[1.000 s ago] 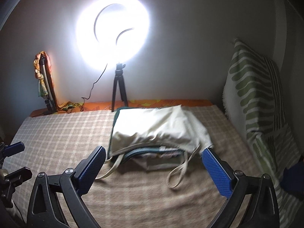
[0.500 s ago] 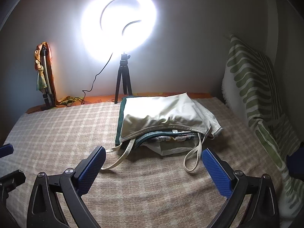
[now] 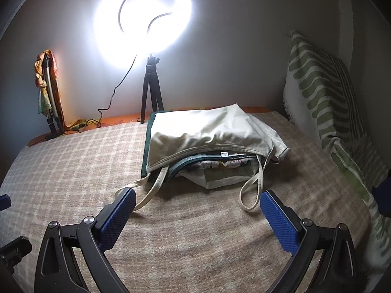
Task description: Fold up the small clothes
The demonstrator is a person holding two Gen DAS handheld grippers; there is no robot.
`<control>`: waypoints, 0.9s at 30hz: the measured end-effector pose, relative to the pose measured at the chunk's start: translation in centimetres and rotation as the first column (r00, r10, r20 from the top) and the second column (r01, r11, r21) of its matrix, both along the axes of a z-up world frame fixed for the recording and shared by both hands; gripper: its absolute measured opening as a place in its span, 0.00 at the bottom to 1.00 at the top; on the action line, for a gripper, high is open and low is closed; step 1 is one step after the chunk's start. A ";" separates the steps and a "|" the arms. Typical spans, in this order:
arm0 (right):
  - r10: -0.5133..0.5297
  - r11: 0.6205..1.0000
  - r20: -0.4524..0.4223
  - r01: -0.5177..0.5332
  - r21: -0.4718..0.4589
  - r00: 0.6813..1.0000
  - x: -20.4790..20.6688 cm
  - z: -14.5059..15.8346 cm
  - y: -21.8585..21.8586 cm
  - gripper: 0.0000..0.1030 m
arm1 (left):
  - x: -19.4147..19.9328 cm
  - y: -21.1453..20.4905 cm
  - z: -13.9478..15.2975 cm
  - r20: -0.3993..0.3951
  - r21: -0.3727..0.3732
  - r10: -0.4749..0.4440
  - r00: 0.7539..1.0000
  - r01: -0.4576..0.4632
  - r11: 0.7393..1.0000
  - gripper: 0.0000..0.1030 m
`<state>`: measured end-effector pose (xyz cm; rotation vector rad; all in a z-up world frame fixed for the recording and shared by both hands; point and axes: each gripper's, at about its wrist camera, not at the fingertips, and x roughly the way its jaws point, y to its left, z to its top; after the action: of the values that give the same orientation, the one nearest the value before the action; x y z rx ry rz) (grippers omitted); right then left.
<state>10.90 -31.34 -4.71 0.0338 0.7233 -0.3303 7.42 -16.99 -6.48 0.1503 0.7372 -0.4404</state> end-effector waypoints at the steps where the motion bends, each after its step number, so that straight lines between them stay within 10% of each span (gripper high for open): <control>1: 0.000 1.000 -0.003 0.000 -0.001 1.000 0.1 -0.1 -0.1 1.00 | 0.0 0.0 -0.1 0.000 0.002 -0.002 1.000 0.002 1.000 0.96; 27: -0.015 1.000 0.005 0.015 0.022 1.000 -0.2 -0.3 -0.2 1.00 | -0.3 -0.1 -0.5 -0.007 0.024 -0.009 1.000 0.009 1.000 0.96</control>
<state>10.66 -31.57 -5.04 0.0605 0.7222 -0.3370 7.17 -17.14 -7.00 0.1749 0.7489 -0.4410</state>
